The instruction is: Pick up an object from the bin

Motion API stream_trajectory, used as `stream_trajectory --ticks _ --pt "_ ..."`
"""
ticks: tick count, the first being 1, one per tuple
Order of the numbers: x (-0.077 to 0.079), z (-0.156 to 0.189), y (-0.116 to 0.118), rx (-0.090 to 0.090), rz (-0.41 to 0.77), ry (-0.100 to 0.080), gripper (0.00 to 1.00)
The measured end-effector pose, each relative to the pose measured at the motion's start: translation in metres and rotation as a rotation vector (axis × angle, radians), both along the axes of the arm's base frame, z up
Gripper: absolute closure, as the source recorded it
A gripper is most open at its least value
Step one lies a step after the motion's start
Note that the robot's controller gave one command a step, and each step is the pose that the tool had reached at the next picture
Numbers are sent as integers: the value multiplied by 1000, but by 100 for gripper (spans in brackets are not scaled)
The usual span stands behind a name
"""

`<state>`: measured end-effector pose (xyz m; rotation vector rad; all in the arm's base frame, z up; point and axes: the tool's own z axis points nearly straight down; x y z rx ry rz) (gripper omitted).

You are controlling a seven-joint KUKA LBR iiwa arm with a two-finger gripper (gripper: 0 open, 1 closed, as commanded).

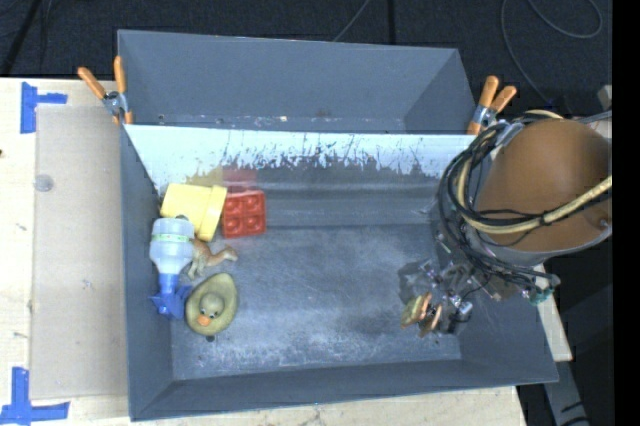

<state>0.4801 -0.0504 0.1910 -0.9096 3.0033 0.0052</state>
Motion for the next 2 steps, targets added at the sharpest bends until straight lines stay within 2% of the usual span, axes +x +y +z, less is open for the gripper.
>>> stream_trajectory --ticks 1,2 --pt "5 200 -17 2 -17 1 100" --pt "6 231 -20 0 -21 -7 100"
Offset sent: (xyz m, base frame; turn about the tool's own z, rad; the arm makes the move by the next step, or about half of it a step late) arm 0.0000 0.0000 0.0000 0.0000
